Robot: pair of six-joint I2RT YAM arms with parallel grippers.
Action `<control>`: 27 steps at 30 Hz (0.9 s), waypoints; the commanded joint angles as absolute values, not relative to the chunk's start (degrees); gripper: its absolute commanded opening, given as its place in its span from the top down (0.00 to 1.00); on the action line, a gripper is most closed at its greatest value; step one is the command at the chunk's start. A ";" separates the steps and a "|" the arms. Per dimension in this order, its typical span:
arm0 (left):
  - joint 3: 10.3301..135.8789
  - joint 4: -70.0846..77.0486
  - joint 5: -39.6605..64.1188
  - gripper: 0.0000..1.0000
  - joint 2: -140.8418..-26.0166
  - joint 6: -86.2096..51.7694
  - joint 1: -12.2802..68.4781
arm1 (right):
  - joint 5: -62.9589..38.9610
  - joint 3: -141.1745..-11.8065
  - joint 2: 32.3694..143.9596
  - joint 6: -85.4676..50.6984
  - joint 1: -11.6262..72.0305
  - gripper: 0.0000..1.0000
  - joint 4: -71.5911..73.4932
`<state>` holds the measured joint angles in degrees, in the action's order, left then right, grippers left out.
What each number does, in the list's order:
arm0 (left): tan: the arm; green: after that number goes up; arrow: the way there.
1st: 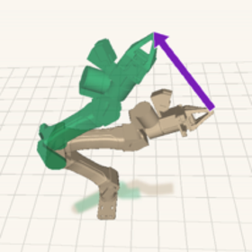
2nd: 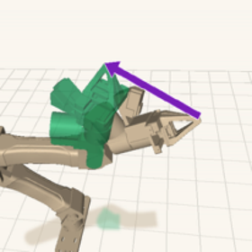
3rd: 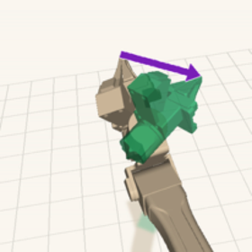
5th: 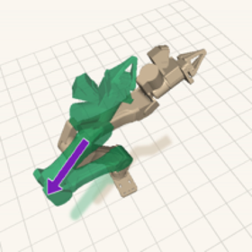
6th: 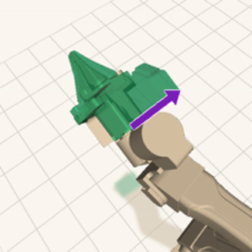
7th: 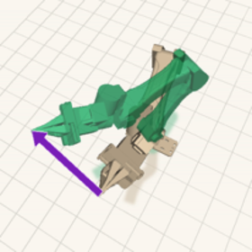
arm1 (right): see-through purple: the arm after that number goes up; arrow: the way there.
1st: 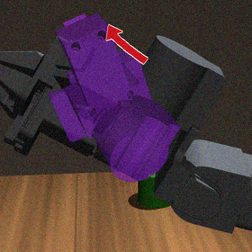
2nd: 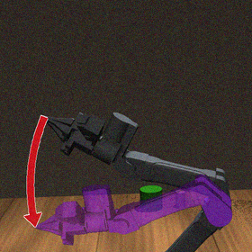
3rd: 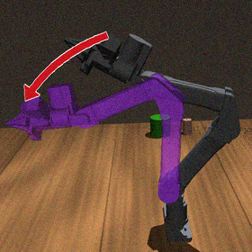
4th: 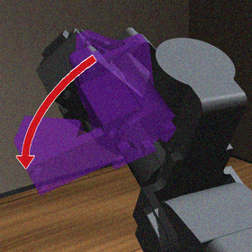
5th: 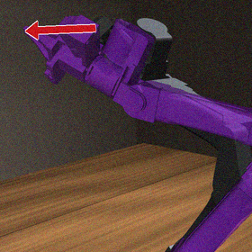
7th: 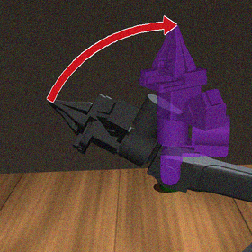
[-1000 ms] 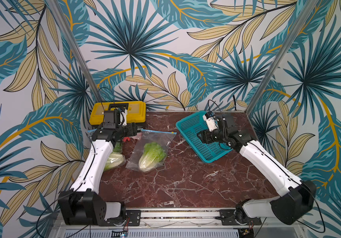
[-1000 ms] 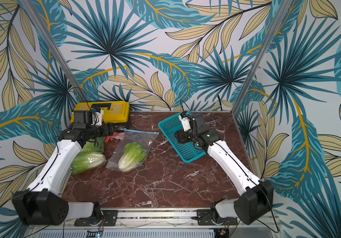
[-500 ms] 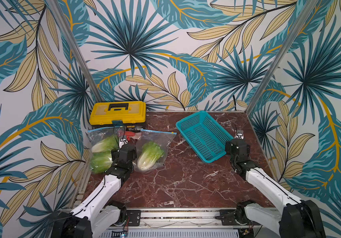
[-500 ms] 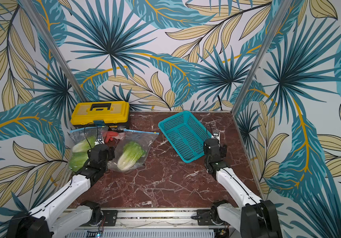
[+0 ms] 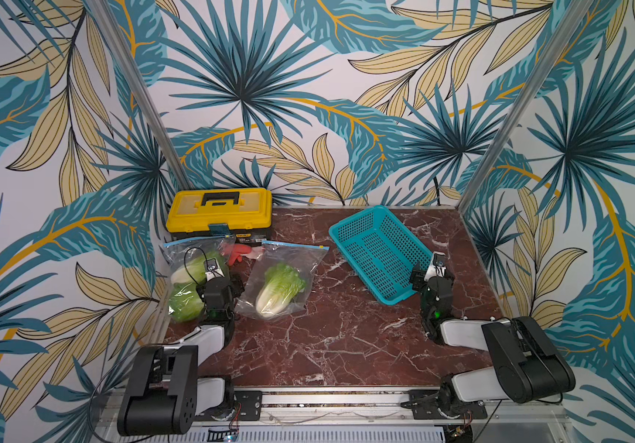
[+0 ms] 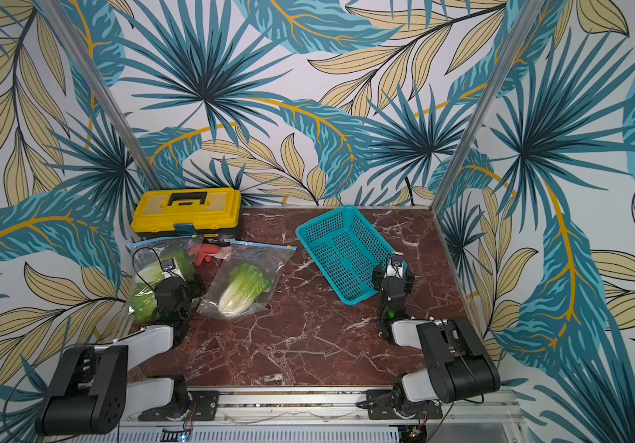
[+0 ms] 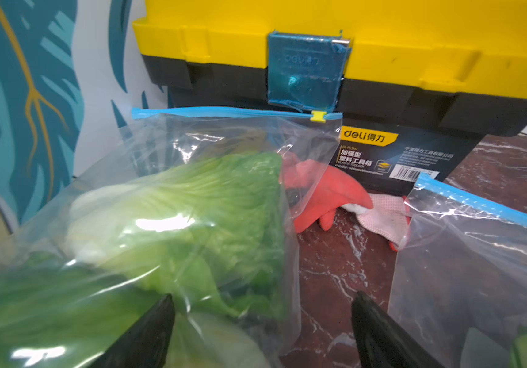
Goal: Put the chinese cabbages into a zipper bag and zip it
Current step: Reset both arms
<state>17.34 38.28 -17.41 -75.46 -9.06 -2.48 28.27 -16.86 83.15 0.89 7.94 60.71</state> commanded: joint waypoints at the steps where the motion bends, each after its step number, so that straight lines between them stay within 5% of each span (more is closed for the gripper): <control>1: 19.47 49.33 -12.29 0.10 -81.74 -7.87 -3.10 | 24.06 -16.06 87.65 1.74 6.33 0.10 65.61; 2: 19.94 48.81 -11.00 0.00 -82.55 -6.71 -2.60 | 24.22 -17.45 87.70 1.76 6.33 0.05 63.34; 27: 21.68 51.07 -11.01 0.01 -87.42 -2.60 0.19 | 26.28 -18.66 87.63 0.73 6.27 0.01 60.89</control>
